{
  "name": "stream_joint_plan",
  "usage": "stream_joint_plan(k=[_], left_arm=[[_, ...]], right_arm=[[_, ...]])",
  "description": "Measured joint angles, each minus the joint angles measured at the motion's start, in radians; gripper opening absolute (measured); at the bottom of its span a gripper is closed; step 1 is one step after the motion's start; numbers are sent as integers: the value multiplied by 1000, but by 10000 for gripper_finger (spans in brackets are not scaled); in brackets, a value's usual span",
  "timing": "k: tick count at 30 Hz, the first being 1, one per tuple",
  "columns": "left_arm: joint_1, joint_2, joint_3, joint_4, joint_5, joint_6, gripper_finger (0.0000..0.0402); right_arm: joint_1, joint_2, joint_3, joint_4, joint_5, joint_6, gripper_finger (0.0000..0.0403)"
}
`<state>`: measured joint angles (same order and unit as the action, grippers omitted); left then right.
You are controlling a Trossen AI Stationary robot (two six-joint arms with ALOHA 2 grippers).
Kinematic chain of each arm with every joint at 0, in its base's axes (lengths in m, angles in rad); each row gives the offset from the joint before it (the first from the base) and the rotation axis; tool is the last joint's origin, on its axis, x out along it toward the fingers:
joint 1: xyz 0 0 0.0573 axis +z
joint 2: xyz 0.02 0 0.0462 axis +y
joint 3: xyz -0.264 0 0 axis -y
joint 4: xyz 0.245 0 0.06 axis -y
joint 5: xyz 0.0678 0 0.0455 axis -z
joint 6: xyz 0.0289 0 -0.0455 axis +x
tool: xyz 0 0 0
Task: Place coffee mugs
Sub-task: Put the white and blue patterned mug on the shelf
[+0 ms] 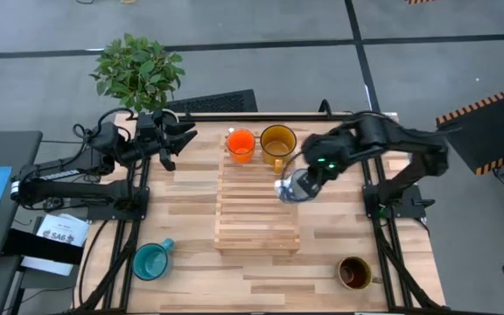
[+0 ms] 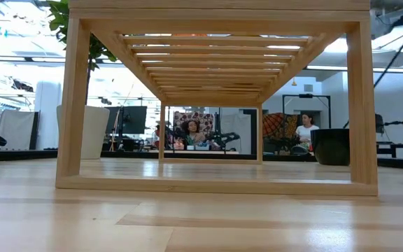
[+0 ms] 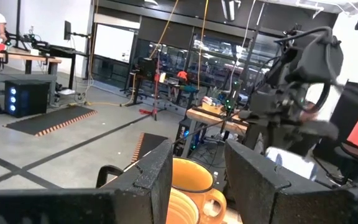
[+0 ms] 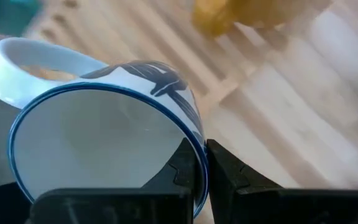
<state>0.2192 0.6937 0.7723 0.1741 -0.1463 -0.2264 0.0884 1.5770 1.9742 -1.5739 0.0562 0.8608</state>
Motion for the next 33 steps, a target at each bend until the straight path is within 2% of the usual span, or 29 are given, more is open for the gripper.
stream_joint_plan(k=[5, 11, 22, 33], left_arm=[[0, 0, 0, 0, 3, -1, 130], [0, 0, 0, 0, 4, -4, 130], [0, 0, 0, 0, 9, -6, 130], [0, 0, 0, 0, 8, -6, 130]], right_arm=[[-34, 93, 11, 12, -9, -62, 40], [-49, 145, 11, 7, -27, -98, 40], [-97, 146, 11, 7, -24, -112, 70], [-121, 146, 1, 49, -28, -192, 76]])
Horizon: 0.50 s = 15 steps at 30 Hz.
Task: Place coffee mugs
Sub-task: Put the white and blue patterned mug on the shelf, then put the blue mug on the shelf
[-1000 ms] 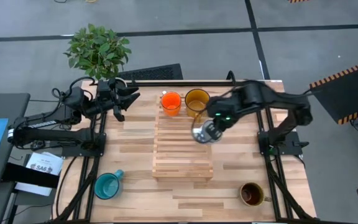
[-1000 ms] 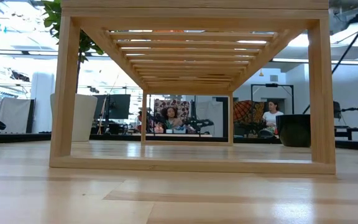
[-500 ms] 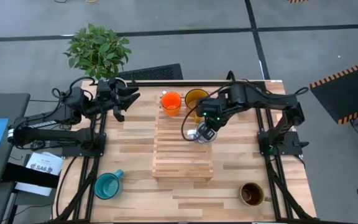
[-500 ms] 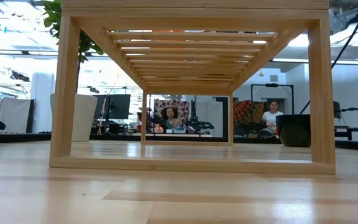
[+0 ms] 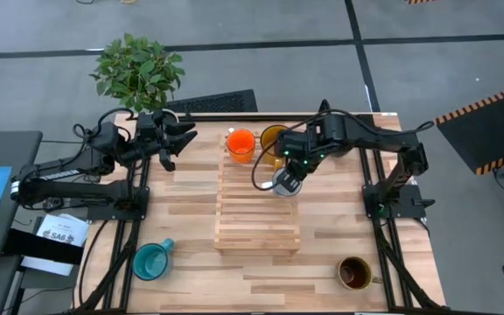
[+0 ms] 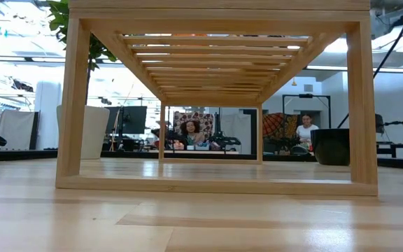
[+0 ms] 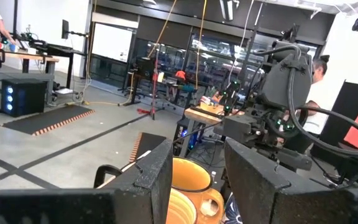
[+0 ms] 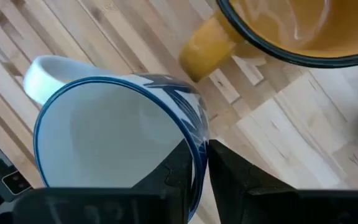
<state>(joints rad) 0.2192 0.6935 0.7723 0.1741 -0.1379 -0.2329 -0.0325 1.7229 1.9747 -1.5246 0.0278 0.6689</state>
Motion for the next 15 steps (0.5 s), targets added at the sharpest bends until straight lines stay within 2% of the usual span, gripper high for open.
stream_joint_plan(k=[6, 15], left_arm=[[0, 0, 0, 0, 0, 0, 130], [0, 0, 0, -2, 0, 0, 130]], right_arm=[[-11, -10, 0, 2, 0, -42, 101], [-11, -34, 1, -12, -26, -153, 203]])
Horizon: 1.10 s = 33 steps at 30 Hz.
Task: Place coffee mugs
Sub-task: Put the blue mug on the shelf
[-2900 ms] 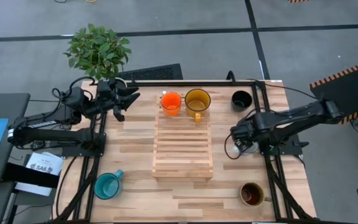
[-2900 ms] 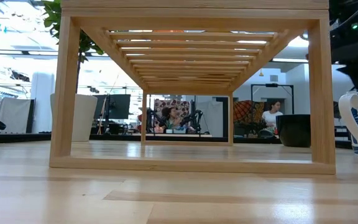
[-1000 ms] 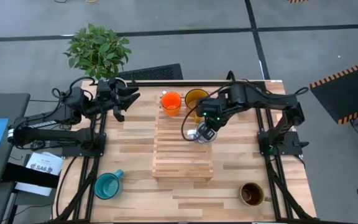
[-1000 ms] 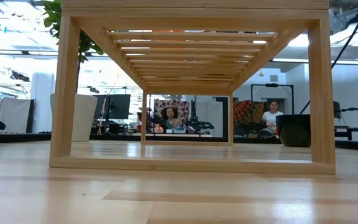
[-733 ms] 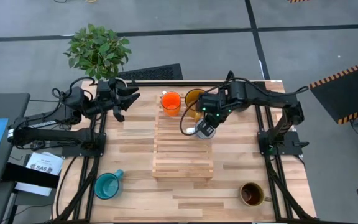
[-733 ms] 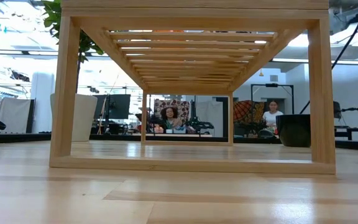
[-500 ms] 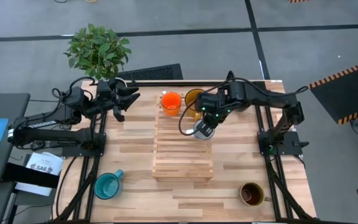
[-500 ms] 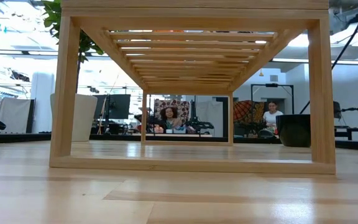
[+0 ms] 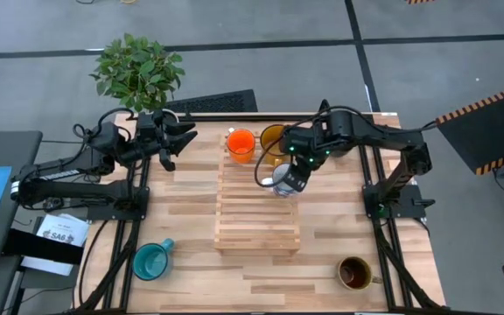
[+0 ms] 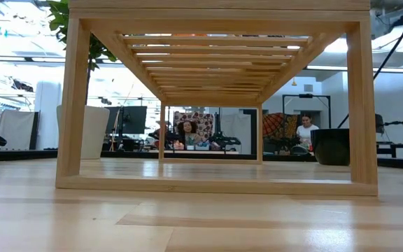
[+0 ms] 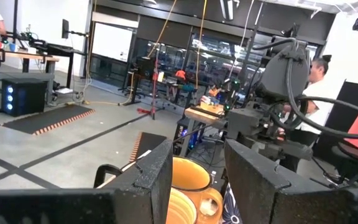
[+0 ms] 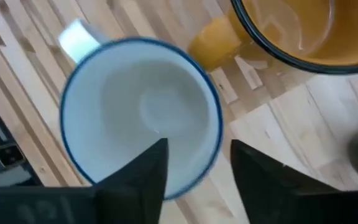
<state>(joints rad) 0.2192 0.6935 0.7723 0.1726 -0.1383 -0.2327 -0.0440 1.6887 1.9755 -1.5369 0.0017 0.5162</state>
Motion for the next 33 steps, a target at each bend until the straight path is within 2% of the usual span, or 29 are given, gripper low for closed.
stream_joint_plan(k=[4, 9, 16, 21, 28, 33], left_arm=[[0, 0, 0, -2, 0, 0, 130], [0, 0, 0, -3, 0, 0, 130], [0, 0, 0, -10, 0, 7, 130], [0, 0, 0, -36, 0, 7, 130], [0, 0, 0, -75, 75, 11, 130], [0, -1, 0, -79, 116, 11, 130]], right_arm=[[-14, -31, -2, -15, 0, -27, 235], [-31, -101, 0, -36, 6, -56, 245], [-5, -237, -30, -31, 132, -79, 246], [52, -379, -207, 32, 233, 4, 246], [131, -618, -555, 350, 341, 98, 245], [142, -739, -695, 556, 385, 115, 245]])
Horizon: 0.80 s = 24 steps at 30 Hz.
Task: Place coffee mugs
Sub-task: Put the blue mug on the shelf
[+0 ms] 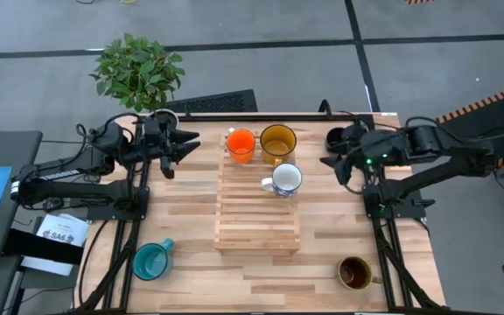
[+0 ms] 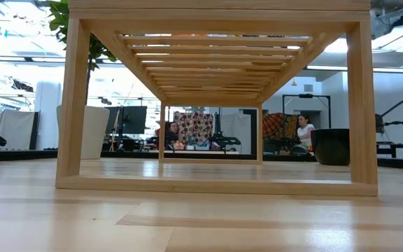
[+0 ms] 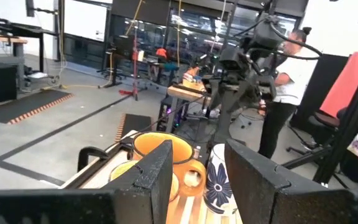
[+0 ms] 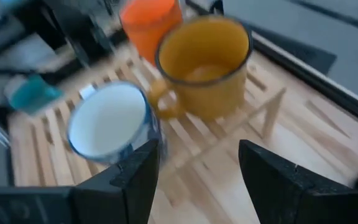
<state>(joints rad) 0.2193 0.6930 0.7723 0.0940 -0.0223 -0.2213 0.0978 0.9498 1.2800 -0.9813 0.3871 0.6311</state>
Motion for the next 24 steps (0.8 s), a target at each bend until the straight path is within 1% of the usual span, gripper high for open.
stream_joint_plan(k=[3, 8, 10, 11, 13, 14, 16, 18, 21, 24], left_arm=[[0, 0, 0, -1, 0, 0, 130], [0, 0, 0, -32, 5, -1, 130], [0, 0, 2, -66, 52, -28, 130], [0, 0, 12, -105, 95, -52, 130], [-6, 2, 52, -230, 202, -107, 130], [-16, 9, 80, -314, 256, -133, 130], [-58, 19, 139, -520, 327, -172, 130], [-129, 37, 192, -710, 338, -208, 130], [-275, 65, 258, -921, 323, -272, 130], [-443, 104, 297, -1057, 283, -357, 130]], right_arm=[[0, -30, -27, 62, 5, 0, 244], [0, -34, -29, 123, 8, -11, 244], [0, -32, -29, 139, 8, -11, 244], [0, -26, -29, 148, 8, -11, 244], [0, -16, -29, 150, 8, -11, 244], [0, -10, -29, 147, 8, -11, 244], [0, 1, -29, 149, 8, -11, 244], [0, 14, -29, 148, 8, -11, 244], [0, 34, -29, 147, 8, -11, 244], [0, 49, -29, 144, 8, -14, 244]])
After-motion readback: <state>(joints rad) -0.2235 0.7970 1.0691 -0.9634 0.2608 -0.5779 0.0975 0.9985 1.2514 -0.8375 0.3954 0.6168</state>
